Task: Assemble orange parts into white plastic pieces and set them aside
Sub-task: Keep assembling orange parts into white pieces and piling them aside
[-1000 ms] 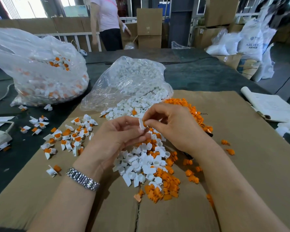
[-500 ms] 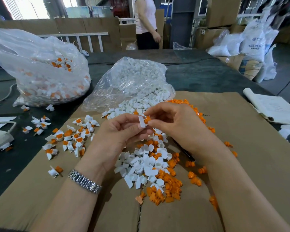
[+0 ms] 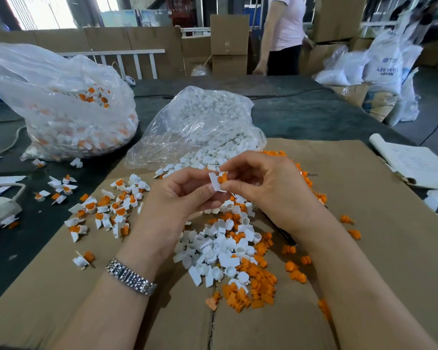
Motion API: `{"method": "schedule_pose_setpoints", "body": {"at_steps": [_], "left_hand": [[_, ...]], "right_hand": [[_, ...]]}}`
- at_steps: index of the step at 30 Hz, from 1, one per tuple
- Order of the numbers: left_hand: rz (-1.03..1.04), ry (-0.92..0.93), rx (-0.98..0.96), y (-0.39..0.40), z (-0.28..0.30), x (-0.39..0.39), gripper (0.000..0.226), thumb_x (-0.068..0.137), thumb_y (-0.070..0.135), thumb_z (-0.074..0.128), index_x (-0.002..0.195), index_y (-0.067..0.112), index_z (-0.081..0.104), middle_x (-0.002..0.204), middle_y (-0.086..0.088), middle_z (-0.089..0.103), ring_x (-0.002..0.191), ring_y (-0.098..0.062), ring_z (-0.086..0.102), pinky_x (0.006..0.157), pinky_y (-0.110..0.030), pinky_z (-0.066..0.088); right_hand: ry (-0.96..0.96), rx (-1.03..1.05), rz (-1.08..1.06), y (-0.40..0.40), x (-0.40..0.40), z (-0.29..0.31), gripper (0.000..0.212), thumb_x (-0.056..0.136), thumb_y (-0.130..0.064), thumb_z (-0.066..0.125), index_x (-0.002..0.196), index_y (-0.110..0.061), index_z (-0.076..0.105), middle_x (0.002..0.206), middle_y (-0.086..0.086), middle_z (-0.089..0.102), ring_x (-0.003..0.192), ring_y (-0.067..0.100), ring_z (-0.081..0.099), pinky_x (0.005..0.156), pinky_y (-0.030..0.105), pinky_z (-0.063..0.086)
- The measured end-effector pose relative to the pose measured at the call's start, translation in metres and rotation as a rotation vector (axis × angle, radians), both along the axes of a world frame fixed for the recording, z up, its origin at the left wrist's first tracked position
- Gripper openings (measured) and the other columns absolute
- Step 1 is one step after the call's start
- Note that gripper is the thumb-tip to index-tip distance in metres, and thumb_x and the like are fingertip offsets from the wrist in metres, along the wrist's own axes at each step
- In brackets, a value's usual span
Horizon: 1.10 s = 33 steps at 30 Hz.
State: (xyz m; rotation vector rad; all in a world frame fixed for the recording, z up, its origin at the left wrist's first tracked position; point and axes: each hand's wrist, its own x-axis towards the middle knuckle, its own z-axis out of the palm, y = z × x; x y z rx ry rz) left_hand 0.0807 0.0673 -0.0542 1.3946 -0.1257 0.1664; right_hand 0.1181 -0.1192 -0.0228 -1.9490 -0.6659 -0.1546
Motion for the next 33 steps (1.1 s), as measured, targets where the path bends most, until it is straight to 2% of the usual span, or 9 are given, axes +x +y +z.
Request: {"method": "schedule_pose_setpoints", "body": {"at_steps": [4, 8, 11, 13, 16, 21, 27, 33], "left_hand": [[-0.01, 0.03, -0.003, 0.0019, 0.0011, 0.0006, 0.017, 0.086, 0.015, 0.076, 0.103, 0.016, 0.08, 0.103, -0.015, 0.079, 0.096, -0.031, 0.077, 0.075, -0.026, 0.06], [0.066, 0.043, 0.055, 0.002, -0.0009, 0.0008, 0.017, 0.085, 0.014, 0.078, 0.101, 0.017, 0.082, 0.088, -0.014, 0.077, 0.077, -0.025, 0.07, 0.066, -0.024, 0.057], [0.025, 0.048, -0.016, 0.003, 0.001, 0.0005, 0.02, 0.085, 0.009, 0.075, 0.104, 0.013, 0.082, 0.09, -0.018, 0.077, 0.08, -0.029, 0.074, 0.073, -0.027, 0.059], [-0.007, 0.051, -0.07, 0.0039, 0.003, 0.0005, 0.023, 0.084, 0.01, 0.073, 0.106, 0.01, 0.081, 0.091, -0.02, 0.076, 0.083, -0.032, 0.075, 0.074, -0.029, 0.059], [0.021, 0.045, -0.056, 0.0035, 0.0035, 0.0, 0.028, 0.079, 0.017, 0.081, 0.107, 0.01, 0.081, 0.09, -0.018, 0.077, 0.08, -0.029, 0.076, 0.072, -0.027, 0.06], [0.053, 0.019, -0.049, 0.0036, 0.0015, 0.0016, 0.024, 0.075, 0.019, 0.081, 0.099, 0.013, 0.081, 0.086, -0.016, 0.077, 0.078, -0.028, 0.076, 0.071, -0.027, 0.06], [0.005, 0.046, -0.088, 0.0054, 0.001, 0.0037, 0.026, 0.07, 0.012, 0.085, 0.096, 0.01, 0.081, 0.086, -0.011, 0.076, 0.075, -0.024, 0.073, 0.07, -0.025, 0.058], [0.02, 0.072, -0.13, 0.0058, 0.0025, 0.0044, 0.026, 0.068, 0.009, 0.084, 0.093, 0.008, 0.081, 0.085, -0.013, 0.075, 0.072, -0.023, 0.072, 0.069, -0.025, 0.058]], "right_hand": [[-0.015, -0.003, 0.009, 0.0012, -0.0005, 0.0005, 0.019, 0.085, -0.02, 0.079, 0.103, -0.022, 0.074, 0.09, -0.007, 0.071, 0.086, 0.007, 0.069, 0.082, 0.025, 0.058], [-0.145, -0.108, -0.028, 0.004, -0.0018, 0.0008, 0.021, 0.085, -0.019, 0.078, 0.105, -0.02, 0.075, 0.092, -0.01, 0.069, 0.086, 0.001, 0.065, 0.08, 0.015, 0.053], [-0.213, -0.154, -0.054, 0.0048, -0.0021, 0.0007, 0.021, 0.085, -0.016, 0.078, 0.106, -0.02, 0.074, 0.094, -0.01, 0.067, 0.082, -0.001, 0.062, 0.079, 0.011, 0.05], [-0.244, -0.161, -0.063, 0.0047, -0.0023, 0.0008, 0.021, 0.085, -0.015, 0.078, 0.106, -0.019, 0.074, 0.094, -0.008, 0.067, 0.082, -0.001, 0.061, 0.08, 0.012, 0.05], [-0.275, -0.168, -0.056, 0.0055, -0.0034, 0.0009, 0.02, 0.085, -0.015, 0.078, 0.105, -0.019, 0.074, 0.092, -0.008, 0.067, 0.082, 0.001, 0.062, 0.08, 0.017, 0.052], [-0.27, -0.162, -0.046, 0.0066, -0.0039, 0.0011, 0.021, 0.085, -0.015, 0.078, 0.106, -0.018, 0.074, 0.091, -0.009, 0.067, 0.082, 0.002, 0.062, 0.08, 0.021, 0.052], [-0.252, -0.163, -0.034, 0.0075, -0.0038, 0.0008, 0.021, 0.086, -0.015, 0.078, 0.106, -0.016, 0.075, 0.091, -0.008, 0.066, 0.082, 0.003, 0.062, 0.08, 0.017, 0.052], [-0.243, -0.167, -0.033, 0.0094, -0.0049, 0.0011, 0.021, 0.086, -0.017, 0.077, 0.108, -0.017, 0.075, 0.091, -0.01, 0.065, 0.082, 0.003, 0.062, 0.08, 0.019, 0.052]]}}
